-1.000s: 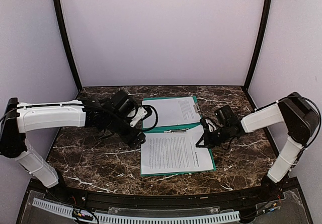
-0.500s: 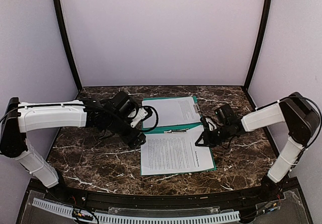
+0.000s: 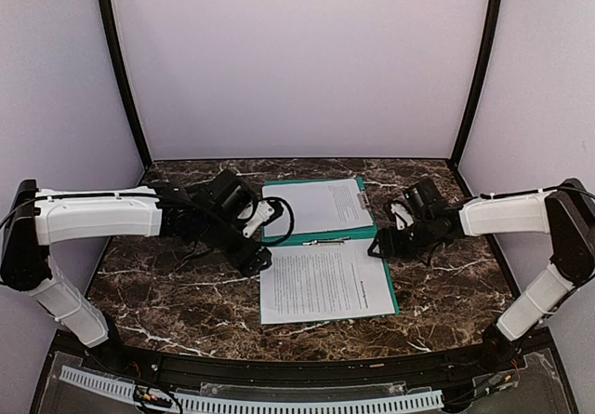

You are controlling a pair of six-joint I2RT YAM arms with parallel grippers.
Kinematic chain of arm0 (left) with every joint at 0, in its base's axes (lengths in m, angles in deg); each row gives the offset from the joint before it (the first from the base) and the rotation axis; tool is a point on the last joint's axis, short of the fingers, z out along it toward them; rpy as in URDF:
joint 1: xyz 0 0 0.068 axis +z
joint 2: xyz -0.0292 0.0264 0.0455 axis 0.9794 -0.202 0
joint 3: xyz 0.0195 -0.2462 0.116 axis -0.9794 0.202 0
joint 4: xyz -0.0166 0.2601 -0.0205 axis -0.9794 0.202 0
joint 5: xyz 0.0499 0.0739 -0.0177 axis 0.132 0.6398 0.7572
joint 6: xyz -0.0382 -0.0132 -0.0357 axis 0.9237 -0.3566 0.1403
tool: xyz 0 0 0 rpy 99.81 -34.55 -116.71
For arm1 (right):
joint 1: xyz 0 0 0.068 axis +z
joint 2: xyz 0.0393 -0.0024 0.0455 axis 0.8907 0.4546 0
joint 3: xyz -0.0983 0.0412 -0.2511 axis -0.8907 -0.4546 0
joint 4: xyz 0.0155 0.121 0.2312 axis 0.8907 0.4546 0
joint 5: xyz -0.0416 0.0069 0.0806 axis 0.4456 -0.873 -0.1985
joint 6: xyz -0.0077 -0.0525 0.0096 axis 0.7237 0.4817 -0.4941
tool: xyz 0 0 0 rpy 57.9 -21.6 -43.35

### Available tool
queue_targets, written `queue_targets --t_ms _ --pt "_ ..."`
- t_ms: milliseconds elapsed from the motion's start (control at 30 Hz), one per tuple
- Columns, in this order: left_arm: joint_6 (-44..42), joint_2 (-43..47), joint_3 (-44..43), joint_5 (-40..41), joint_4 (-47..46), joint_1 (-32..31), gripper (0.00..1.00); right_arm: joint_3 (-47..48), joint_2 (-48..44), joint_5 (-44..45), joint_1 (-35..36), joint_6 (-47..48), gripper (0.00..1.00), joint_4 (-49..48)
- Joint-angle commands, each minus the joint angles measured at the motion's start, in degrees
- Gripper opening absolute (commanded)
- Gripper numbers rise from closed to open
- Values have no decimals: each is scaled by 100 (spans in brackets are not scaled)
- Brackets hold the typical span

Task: Put the files into the folder
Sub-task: Place the file in the spring clip on the folder, then close the spring clip on the folder with some files.

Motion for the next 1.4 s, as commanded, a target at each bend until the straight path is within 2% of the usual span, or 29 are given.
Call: queue_targets --t_ms 0,133,400,733,1367 --pt "378 -112 276 -582 -541 -62 90 320 -311 631 -20 243 75 346" --pt "831 -310 508 -1543 -1389 -88 89 574 -126 461 -10 347 78 202" --pt "1434 -1131 454 -2274 -2265 -236 87 1214 773 -195 41 393 79 -305" --pt "1660 -1735 181 -2506 -2477 -495 85 1592 1468 -530 186 389 77 -484" --pt "1714 -2120 230 -2371 -2393 -527 82 1690 1876 -934 223 274 77 -684"
